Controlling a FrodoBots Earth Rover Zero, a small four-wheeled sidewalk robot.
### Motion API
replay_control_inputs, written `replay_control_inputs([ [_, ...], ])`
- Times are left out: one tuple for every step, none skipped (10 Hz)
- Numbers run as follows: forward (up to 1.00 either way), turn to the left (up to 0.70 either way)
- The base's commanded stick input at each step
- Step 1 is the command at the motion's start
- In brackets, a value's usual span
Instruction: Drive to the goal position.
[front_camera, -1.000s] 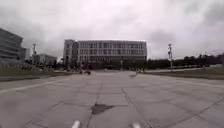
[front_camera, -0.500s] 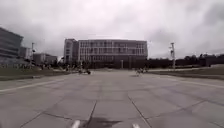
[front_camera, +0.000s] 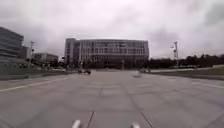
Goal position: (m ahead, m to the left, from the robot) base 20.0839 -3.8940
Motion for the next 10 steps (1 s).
replay_control_inputs([
  [1.0, 0.0],
  [1.0, 0.0],
  [1.0, 0.0],
  [1.0, 0.0],
  [1.0, 0.0],
  [1.0, 0.0],
  [1.0, 0.0],
  [1.0, 0.0],
  [1.0, 0.0],
  [1.0, 0.0],
])
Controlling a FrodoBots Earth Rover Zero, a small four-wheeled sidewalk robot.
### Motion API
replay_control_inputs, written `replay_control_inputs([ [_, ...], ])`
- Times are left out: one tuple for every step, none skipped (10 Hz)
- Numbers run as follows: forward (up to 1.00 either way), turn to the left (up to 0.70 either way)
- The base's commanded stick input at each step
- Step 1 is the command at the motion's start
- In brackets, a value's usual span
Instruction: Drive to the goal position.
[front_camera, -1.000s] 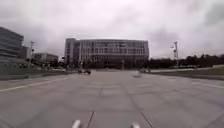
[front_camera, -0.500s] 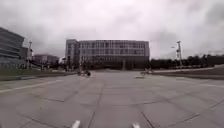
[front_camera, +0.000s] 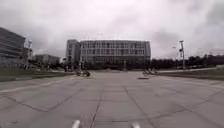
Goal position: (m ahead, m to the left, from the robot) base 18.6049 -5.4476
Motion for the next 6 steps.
replay_control_inputs([
  [1.0, 0.0],
  [1.0, 0.0],
  [1.0, 0.0],
  [1.0, 0.0],
  [1.0, 0.0],
  [1.0, 0.0],
])
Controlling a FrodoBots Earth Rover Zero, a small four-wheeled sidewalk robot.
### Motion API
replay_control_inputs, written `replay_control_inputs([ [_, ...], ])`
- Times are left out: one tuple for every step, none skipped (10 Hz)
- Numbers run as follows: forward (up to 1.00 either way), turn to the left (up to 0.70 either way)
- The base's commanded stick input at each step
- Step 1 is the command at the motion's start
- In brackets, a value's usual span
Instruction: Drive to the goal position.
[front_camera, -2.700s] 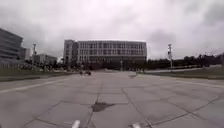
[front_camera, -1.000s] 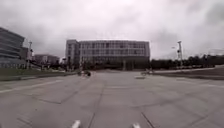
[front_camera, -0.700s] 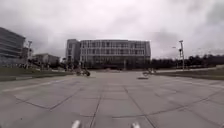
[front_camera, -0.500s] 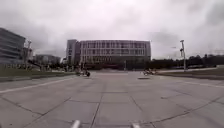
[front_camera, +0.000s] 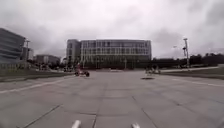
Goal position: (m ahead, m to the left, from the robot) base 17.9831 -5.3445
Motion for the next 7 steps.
replay_control_inputs([
  [1.0, 0.0],
  [1.0, 0.0],
  [1.0, 0.0],
  [1.0, 0.0],
  [1.0, 0.0],
  [1.0, 0.0],
  [1.0, 0.0],
])
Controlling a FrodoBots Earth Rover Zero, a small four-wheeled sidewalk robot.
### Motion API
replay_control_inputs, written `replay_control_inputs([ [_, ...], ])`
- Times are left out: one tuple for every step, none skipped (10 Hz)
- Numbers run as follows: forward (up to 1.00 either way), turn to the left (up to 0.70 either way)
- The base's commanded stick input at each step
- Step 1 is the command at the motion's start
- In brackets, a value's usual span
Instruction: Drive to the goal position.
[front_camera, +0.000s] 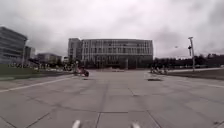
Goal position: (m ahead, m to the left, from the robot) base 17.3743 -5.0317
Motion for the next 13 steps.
replay_control_inputs([
  [1.0, 0.0],
  [1.0, -0.09],
  [1.0, -0.24],
  [1.0, -0.22],
  [1.0, -0.11],
  [1.0, 0.0],
  [1.0, -0.13],
  [1.0, -0.13],
  [1.0, 0.0],
  [1.0, 0.0],
  [1.0, 0.0],
  [1.0, -0.2],
  [1.0, -0.11],
])
